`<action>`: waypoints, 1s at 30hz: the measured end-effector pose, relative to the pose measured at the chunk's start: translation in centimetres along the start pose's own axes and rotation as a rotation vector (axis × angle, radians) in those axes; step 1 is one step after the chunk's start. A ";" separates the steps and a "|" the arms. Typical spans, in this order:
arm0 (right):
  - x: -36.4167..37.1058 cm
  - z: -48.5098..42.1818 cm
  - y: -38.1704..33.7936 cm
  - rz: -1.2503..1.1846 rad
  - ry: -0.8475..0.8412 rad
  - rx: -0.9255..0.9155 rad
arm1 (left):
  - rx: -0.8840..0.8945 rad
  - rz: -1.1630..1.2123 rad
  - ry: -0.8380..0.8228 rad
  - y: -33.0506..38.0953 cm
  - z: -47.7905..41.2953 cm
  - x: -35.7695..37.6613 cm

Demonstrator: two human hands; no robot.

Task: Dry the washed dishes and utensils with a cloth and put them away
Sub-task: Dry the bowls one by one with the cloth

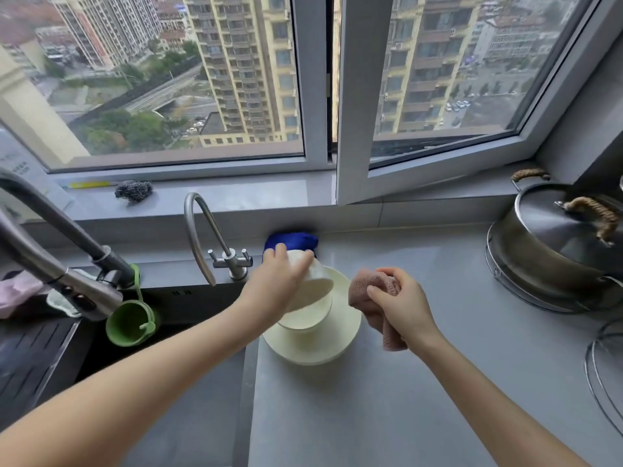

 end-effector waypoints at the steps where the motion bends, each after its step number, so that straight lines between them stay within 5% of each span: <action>1: -0.1 0.3 -0.3 0.018 0.017 -0.031 | 0.060 -0.046 0.095 0.2 0.4 -0.2; 4: -0.5 1.5 -1.4 0.130 0.086 -0.188 | -0.074 0.145 0.113 0.2 0.8 -0.8; 7: -0.4 2.9 -2.5 0.111 0.193 -0.330 | -0.580 0.751 -0.114 -1.3 0.6 -1.1; 10: 0.8 4.1 -4.0 0.026 0.279 -0.580 | -0.817 1.279 -0.234 -1.9 1.5 -0.9; 12: 2.5 5.1 -4.6 0.119 0.109 -0.759 | -0.849 1.473 -0.312 -1.7 2.6 -0.8; 15: 4.8 6.3 -3.2 0.733 -0.273 -0.956 | -0.839 1.616 -0.317 -1.5 4.1 -0.5; 18: 5.0 7.0 -2.5 1.020 -0.352 -1.065 | -0.736 1.664 -0.257 -1.4 5.2 -0.3; 21: 5.2 8.1 -2.2 1.014 -0.434 -1.062 | -0.646 1.688 -0.145 -0.2 6.0 -1.0; 23: 5.1 9.4 -2.3 0.923 -0.483 -0.982 | -0.757 1.672 -0.103 0.5 6.4 -0.8; 27: 6.0 11.9 -4.0 0.404 -0.617 -0.596 | -0.988 1.847 -0.016 1.5 7.2 0.3; 30: 6.2 12.7 -4.3 0.445 -0.556 -0.698 | -0.967 1.863 -0.068 0.9 7.1 0.4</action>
Point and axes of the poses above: each hand's wrist, its own z-axis away from the middle knuckle, its own x-axis out of the palm, y = z × x, the point moved 1 cm from there along -z, towards the middle knuckle, and after that the axes turned 6 degrees about y, right-handed, at the moved point
